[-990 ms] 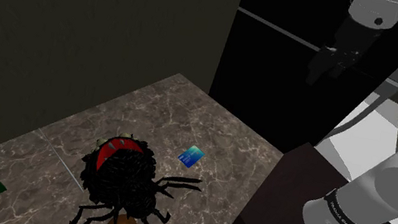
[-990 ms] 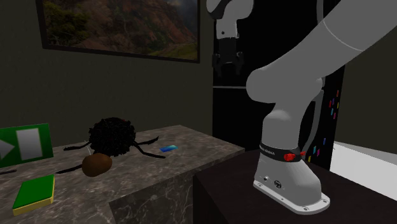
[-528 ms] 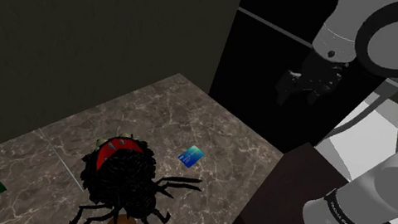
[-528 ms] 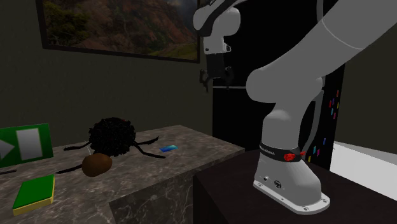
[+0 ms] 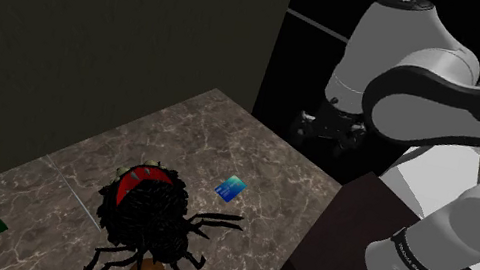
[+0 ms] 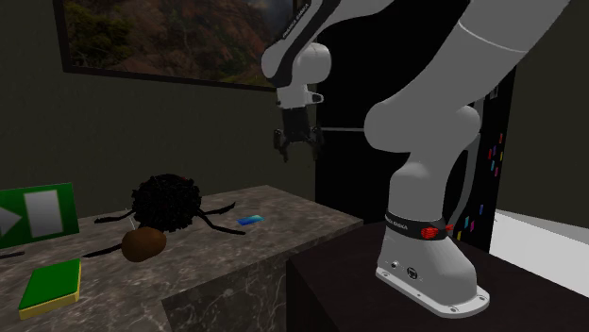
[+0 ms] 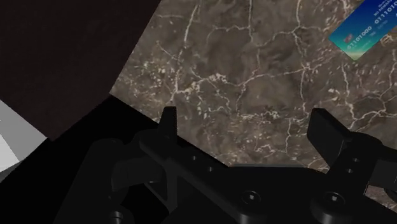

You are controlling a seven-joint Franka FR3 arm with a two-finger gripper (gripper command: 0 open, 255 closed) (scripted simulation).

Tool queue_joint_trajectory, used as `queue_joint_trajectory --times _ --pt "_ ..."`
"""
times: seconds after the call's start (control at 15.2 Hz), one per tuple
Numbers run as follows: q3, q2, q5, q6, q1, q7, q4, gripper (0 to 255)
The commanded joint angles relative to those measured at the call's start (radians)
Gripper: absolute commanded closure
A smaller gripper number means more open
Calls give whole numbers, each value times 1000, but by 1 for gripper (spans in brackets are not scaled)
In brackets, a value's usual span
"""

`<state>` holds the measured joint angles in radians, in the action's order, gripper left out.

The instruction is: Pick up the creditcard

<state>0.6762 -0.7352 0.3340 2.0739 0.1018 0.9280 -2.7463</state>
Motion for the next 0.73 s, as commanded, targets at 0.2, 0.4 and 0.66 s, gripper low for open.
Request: queue_joint_trajectory --times 0.2,0.4,0.66 --pt "214 197 21 174 131 276 48 0" --pt "381 339 -33 276 274 468 100 0" --pt "805 597 -317 396 715 855 188 0"
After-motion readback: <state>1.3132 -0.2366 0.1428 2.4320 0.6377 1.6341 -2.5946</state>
